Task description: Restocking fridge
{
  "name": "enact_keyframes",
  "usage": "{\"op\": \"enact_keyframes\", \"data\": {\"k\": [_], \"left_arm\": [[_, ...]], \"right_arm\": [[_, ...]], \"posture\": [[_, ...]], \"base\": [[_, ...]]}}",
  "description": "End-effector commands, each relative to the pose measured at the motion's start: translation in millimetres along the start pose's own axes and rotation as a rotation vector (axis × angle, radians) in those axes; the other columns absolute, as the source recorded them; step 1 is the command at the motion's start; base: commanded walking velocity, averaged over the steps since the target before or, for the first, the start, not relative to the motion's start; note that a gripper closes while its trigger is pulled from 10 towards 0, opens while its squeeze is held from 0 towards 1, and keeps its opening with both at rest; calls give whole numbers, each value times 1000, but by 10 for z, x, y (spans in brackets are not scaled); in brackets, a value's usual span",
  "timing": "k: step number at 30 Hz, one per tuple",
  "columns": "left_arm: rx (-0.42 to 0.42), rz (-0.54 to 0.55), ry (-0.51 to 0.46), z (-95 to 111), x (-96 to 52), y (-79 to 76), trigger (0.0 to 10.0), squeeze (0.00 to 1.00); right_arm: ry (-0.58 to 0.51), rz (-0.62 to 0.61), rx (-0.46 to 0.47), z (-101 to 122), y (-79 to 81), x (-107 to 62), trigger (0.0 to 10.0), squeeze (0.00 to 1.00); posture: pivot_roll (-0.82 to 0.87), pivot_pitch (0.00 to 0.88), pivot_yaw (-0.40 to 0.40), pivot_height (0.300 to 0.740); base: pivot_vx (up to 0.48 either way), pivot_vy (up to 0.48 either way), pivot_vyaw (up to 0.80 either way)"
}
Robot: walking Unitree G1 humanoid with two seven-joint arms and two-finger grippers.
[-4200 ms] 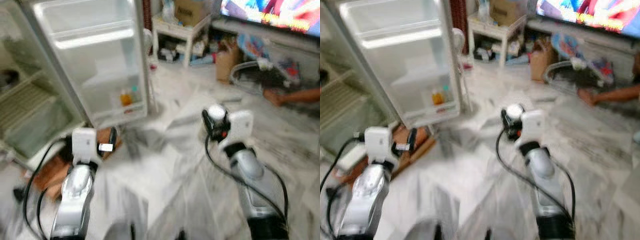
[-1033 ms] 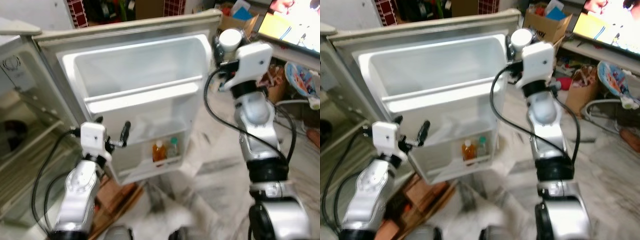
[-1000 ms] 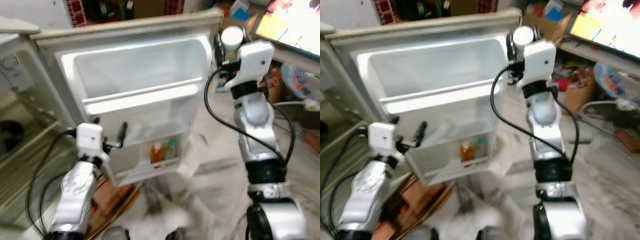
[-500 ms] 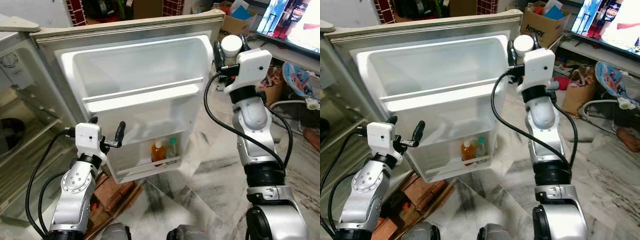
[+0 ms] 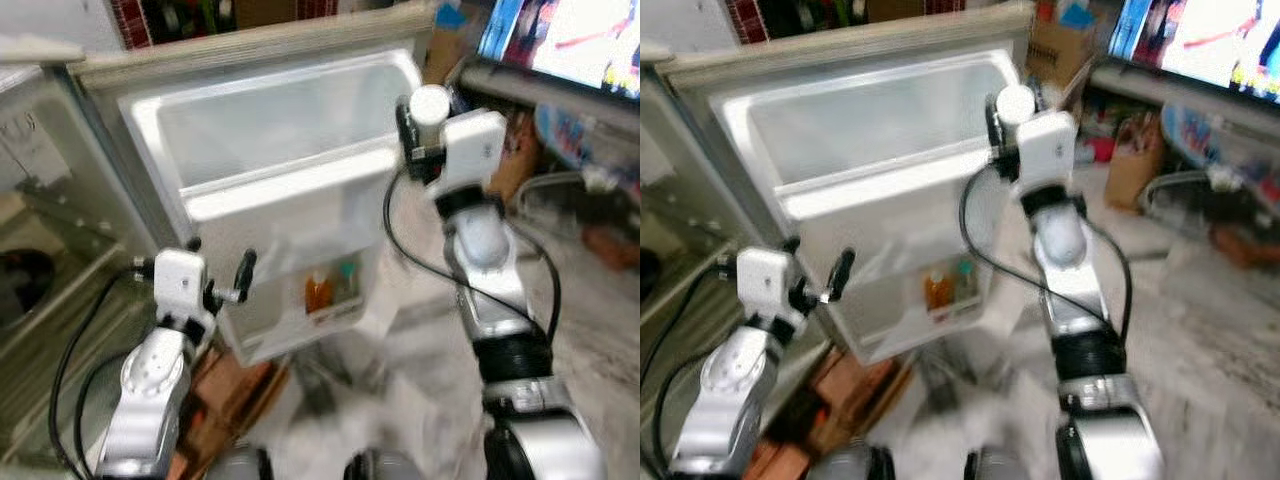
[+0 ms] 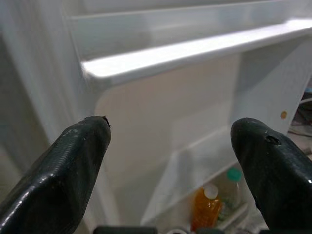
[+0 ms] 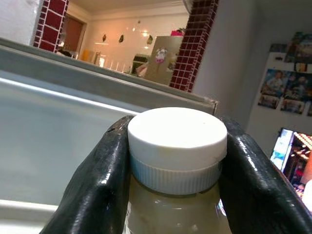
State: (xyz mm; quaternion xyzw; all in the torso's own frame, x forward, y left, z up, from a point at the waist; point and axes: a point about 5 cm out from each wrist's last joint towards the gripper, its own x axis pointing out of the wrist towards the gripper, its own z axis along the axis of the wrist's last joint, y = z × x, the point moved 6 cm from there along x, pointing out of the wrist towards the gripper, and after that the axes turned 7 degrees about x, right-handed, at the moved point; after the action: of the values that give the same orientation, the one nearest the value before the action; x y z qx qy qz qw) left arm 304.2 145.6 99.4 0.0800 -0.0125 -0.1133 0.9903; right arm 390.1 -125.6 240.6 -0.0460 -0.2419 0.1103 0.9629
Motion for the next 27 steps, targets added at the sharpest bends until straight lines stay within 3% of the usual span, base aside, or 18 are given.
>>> {"op": "enact_keyframes", "data": {"k": [1, 9, 14, 21, 27], "left_arm": [[13, 2, -3, 33, -24, 3, 10000, 0], [13, -11, 10, 15, -74, -8, 10000, 0], [13, -20, 18, 20, -87, 9, 10000, 0], [21, -20, 23, 32, -103, 12, 10000, 0], [25, -17, 24, 43, -98, 17, 10000, 0]], "right_arm": [[-64, 2, 2, 174, 1, 72, 10000, 0], [-53, 36, 107, 177, 71, 189, 10000, 0], [-73, 59, 151, 260, 104, 426, 10000, 0], [-56, 51, 224, 302, 27, 797, 10000, 0], [-28, 47, 140, 238, 26, 857, 10000, 0]], "posture": [[7, 44, -28, 740], [10, 58, -23, 740], [28, 72, -21, 740], [49, 86, -28, 740], [68, 89, -35, 740]], "base": [[0, 0, 0], [0, 0, 0], [0, 0, 0], [0, 0, 0], [0, 0, 0]]}}
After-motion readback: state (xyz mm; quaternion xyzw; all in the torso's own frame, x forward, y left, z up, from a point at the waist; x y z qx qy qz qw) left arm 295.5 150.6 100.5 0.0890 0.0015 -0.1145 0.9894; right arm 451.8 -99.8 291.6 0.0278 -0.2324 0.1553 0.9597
